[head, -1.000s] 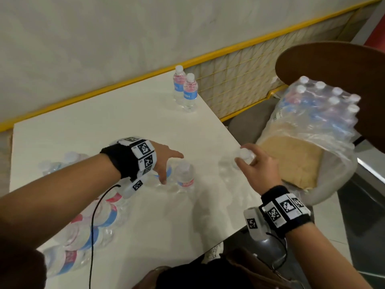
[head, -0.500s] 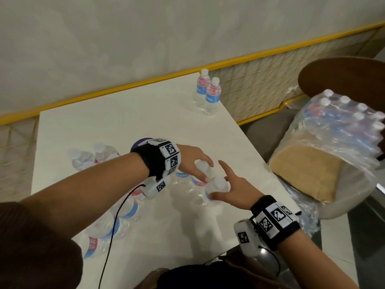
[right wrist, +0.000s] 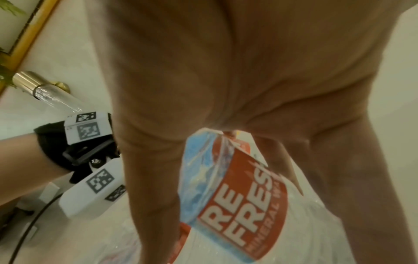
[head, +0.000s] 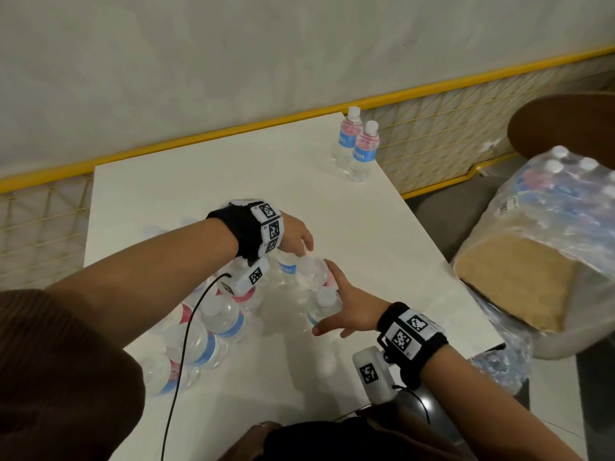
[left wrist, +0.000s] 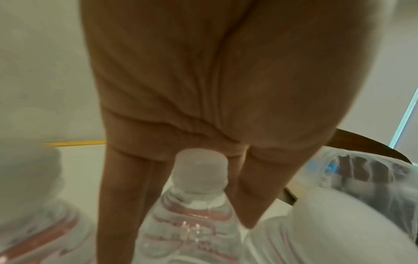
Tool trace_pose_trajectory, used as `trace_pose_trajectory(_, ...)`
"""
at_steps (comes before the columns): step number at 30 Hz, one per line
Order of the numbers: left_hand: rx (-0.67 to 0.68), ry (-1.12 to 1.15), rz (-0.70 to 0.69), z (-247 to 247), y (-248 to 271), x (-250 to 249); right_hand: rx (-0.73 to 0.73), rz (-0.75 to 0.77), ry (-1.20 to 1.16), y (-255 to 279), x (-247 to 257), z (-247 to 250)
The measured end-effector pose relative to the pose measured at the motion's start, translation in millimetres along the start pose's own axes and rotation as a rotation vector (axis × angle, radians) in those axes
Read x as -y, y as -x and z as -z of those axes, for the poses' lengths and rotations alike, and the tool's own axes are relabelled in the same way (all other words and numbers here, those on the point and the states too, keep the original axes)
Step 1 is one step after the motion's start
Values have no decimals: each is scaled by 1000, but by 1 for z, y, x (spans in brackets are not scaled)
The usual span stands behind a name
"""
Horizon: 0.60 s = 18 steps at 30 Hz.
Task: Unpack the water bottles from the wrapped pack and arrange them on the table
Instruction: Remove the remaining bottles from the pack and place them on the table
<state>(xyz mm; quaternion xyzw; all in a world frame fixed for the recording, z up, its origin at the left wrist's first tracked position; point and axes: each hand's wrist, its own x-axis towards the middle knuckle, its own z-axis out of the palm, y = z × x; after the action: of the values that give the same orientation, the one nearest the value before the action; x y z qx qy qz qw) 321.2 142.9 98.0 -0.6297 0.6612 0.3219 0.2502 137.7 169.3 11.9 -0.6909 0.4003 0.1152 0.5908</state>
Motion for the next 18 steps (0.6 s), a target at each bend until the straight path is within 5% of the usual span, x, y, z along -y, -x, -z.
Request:
trace_pose_trajectory(6, 4, -27, -4, -4, 1, 11, 53, 18, 27, -8, 14, -28)
trace_pose_trajectory(18, -142, -6, 32, -16, -1, 12, -71, 133, 277, -2, 9, -36)
